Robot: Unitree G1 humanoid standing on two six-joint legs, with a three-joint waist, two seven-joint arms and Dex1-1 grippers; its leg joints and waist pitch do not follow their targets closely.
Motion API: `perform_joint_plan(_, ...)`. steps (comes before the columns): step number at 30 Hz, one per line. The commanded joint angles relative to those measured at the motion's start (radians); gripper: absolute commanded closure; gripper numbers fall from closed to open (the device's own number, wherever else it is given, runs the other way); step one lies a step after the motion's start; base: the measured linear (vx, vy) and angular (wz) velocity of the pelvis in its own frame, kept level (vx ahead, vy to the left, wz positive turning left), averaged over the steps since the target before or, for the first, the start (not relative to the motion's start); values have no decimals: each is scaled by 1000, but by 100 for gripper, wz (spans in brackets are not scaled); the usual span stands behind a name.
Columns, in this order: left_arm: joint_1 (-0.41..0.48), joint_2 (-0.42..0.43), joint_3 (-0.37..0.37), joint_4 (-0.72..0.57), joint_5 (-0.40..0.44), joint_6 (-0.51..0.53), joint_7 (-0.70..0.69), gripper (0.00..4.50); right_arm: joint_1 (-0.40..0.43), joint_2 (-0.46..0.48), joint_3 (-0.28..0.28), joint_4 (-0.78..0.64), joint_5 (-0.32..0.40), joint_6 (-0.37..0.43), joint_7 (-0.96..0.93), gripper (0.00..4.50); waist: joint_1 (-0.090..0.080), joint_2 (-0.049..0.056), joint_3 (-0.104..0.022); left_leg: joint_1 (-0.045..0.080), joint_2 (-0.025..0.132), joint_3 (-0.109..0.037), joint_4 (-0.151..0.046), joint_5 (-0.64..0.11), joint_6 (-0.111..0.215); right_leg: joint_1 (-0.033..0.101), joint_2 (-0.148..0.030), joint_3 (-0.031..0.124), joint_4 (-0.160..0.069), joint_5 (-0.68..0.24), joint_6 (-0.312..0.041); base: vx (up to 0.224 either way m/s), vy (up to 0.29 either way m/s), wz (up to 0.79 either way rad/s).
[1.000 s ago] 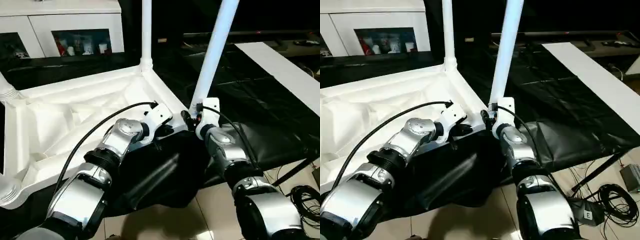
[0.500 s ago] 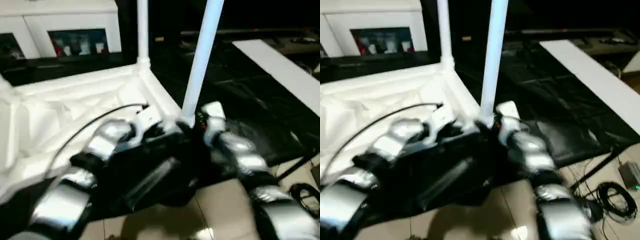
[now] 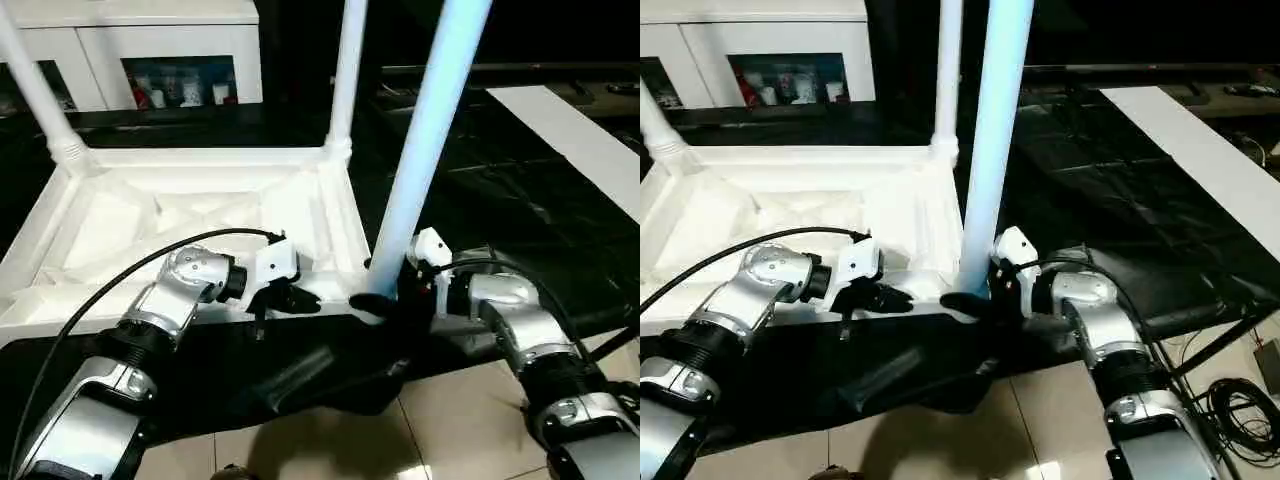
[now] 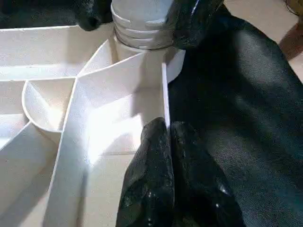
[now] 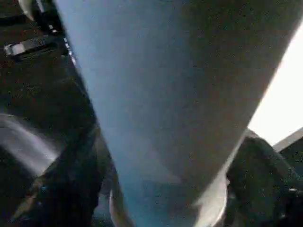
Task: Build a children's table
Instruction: Rotate leg to tighten
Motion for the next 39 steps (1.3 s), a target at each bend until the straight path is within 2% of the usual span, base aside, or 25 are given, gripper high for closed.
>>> perform_joint_plan(1,13,-12,-20,-17,-7,-6,-25,450,1,-5,23,-16,-16,3,18,109,-3,0,-63,15,38,-12,-59,-159,52,42,-70,51,-71,-61,-249,0,0,0)
perform_joint_plan(7,22,-4,-14,-38,-11,12,-31,450,1,-12,25,-17,-19,5,29,168,-1,0,-66,14,38,-12,-56,-133,60,44,-69,50,-66,-24,-250,0,0,0)
perform_joint_plan(13,21,-7,-12,-31,-8,16,-24,450,1,-4,9,-9,-16,15,4,181,-1,0,-66,14,37,-12,-56,-132,59,44,-68,50,-66,-27,-247,0,0,0)
perform_joint_plan(15,11,-19,-9,-3,14,28,33,450,-8,23,-20,35,-25,12,-98,181,-2,1,-66,14,36,-12,-56,-130,56,43,-68,50,-66,-30,-248,0,0,0)
perform_joint_plan(16,3,-25,-9,14,31,37,69,450,-16,39,-36,61,-28,12,-153,183,-8,1,-62,16,35,-13,-60,-162,39,40,-70,51,-74,-85,-242,0,0,0)
perform_joint_plan(18,-12,-31,-13,47,62,43,131,450,-27,61,-58,93,-29,19,-229,183,-11,0,-61,18,35,-15,-62,-188,25,38,-71,52,-79,-132,-233,0,0,0)
perform_joint_plan(19,-44,-59,-2,107,92,79,252,450,-43,105,-88,150,-43,16,-394,183,-14,0,-59,20,37,-17,-65,-214,11,36,-73,53,-83,-176,-224,0,0,0)
perform_joint_plan(20,-48,-64,0,114,94,84,268,450,-46,111,-92,157,-44,16,-415,183,-23,4,-55,23,35,-18,-68,-243,-12,29,-70,53,-85,-220,-216,0,0,0)
perform_joint_plan(21,-63,-79,10,138,99,101,319,450,-53,130,-105,179,-48,16,-486,183,-25,4,-55,25,35,-20,-70,-261,-22,31,-72,52,-88,-250,-210,0,0,0)
perform_joint_plan(22,-80,-98,20,161,100,126,372,450,-62,154,-122,202,-44,23,-558,184,-30,2,-56,28,34,-20,-68,-275,-33,27,-73,54,-91,-279,-201,0,0,0)
perform_joint_plan(24,-119,-143,48,211,97,180,502,450,-93,203,-163,257,-36,23,-749,184,-32,3,-59,24,35,-23,-69,-265,-34,31,-74,55,-90,-262,-198,0,0,0)
perform_joint_plan(25,-144,-172,66,242,92,211,579,450,-115,232,-188,295,-31,21,-874,184,-36,6,-62,28,33,-20,-68,-240,-44,26,-71,56,-85,-204,-210,0,0,0)
perform_joint_plan(26,-159,-189,77,260,88,226,623,450,-130,248,-202,318,-29,18,-948,184,-34,7,-64,28,32,-20,-67,-230,-45,28,-71,55,-84,-187,-212,0,0,0)
perform_joint_plan(28,-180,-216,90,287,80,234,673,450,-163,280,-233,357,-1,7,-1024,184,-32,6,-65,22,29,-17,-63,-217,-27,32,-71,55,-83,-144,-216,0,0,0)
perform_joint_plan(29,-190,-231,91,301,81,230,687,450,-188,299,-233,384,-9,-5,-1059,184,-31,4,-69,17,26,-16,-60,-181,-7,39,-69,55,-76,-75,-220,0,0,0)
perform_joint_plan(30,-190,-232,91,302,82,230,688,450,-190,300,-233,386,-9,-6,-1061,184,-31,4,-69,17,26,-16,-60,-181,-7,39,-69,55,-76,-75,-220,0,0,0)
perform_joint_plan(31,-193,-237,89,306,83,224,685,450,-199,304,-225,393,-20,-16,-1065,184,-30,2,-71,15,25,-15,-57,-150,10,43,-68,55,-71,-19,-225,0,0,0)
perform_joint_plan(34,-192,-241,80,312,92,184,645,450,-232,316,-211,411,-33,-57,-971,184,-27,-1,-72,10,24,-13,-53,-104,53,48,-69,53,-65,56,-241,0,0,0)
perform_joint_plan(35,-188,-237,74,308,96,171,628,450,-233,315,-206,405,-38,-68,-946,184,-26,-4,-71,9,25,-13,-53,-106,65,50,-69,52,-67,53,-243,0,0,0)
perform_joint_plan(37,-186,-234,69,307,99,159,613,450,-235,315,-204,403,-42,-86,-922,184,-26,-2,-69,10,27,-13,-54,-114,71,50,-71,51,-68,27,-244,0,0,0)
perform_joint_plan(39,-180,-227,64,301,92,147,585,450,-234,305,-192,396,-51,-120,-886,128,-26,-5,-69,12,29,-13,-56,-129,63,48,-72,51,-71,-15,-243,0,0,0)
